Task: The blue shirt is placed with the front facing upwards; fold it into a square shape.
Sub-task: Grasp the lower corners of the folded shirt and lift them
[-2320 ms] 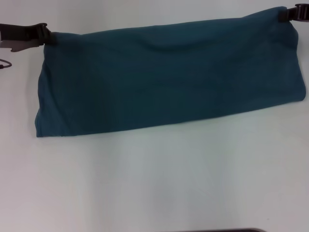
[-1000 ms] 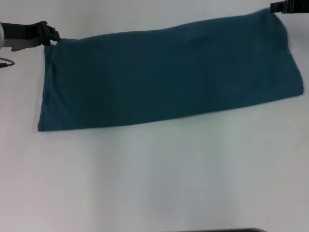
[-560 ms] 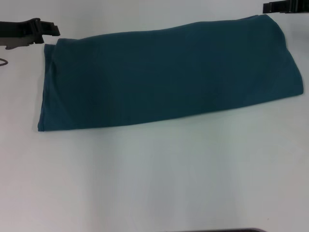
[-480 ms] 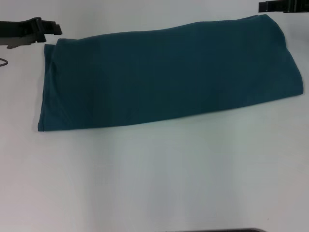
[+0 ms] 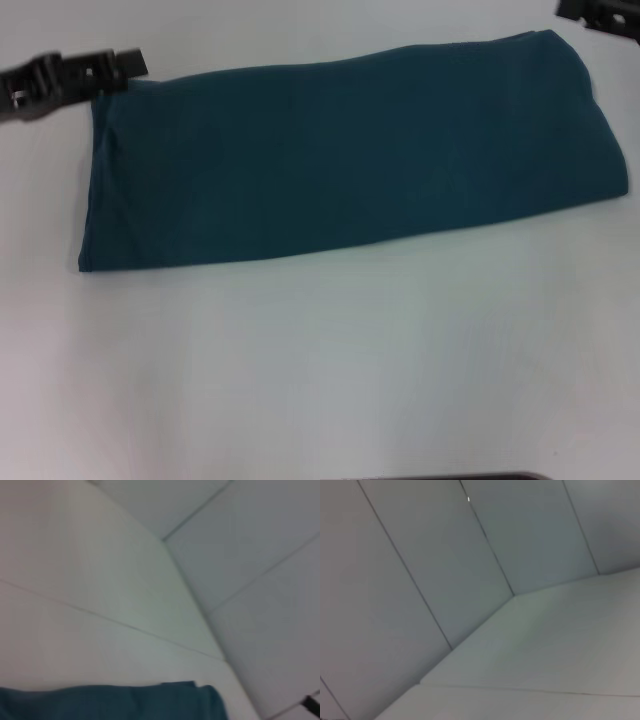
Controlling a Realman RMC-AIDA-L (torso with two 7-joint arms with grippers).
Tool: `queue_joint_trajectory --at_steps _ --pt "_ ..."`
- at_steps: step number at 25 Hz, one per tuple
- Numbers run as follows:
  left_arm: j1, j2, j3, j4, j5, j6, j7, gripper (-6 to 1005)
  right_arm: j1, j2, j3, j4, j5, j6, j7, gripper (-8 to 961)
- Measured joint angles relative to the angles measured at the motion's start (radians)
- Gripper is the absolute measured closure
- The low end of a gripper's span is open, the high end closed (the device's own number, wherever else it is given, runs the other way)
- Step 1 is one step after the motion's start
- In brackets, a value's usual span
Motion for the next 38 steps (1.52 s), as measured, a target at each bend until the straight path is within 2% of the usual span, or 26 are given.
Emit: queue_joint_trajectory --at_steps 2,7,12,17,23,31,38 --pt "0.032 -0.007 -0.013 0.028 -0.031 0.048 0.063 501 -0.029 0.007 0.01 0.02 0.014 -0.015 -0.027 37" --pt "0.104 -0.02 -0.019 0.119 -0.035 0.055 0.193 497 -0.082 0.033 0.018 0.046 0.018 -0.043 -0.101 36" --pt "0.143 -0.033 -0.019 0.147 -0.036 0.033 0.308 494 -0.083 0.031 0.016 0.062 0.009 -0.024 -0.107 38" --pt "0.146 -0.018 -0.009 0.18 -0.026 0.029 0.326 493 -0.051 0.025 0.004 0.091 -0.045 -0.018 -0.099 41" --pt "0.15 -0.011 -0.009 0.186 0.019 0.038 0.407 494 -0.036 0.038 -0.006 0.085 -0.162 -0.038 -0.145 44" --pt "0.143 0.011 -0.036 0.183 0.02 0.035 0.337 497 -0.031 0.036 -0.001 0.085 -0.156 -0.043 -0.141 48" --pt "0.138 0.012 -0.073 0.185 0.017 0.029 0.235 501 -0.021 0.029 0.0 0.083 -0.158 -0.054 -0.127 51"
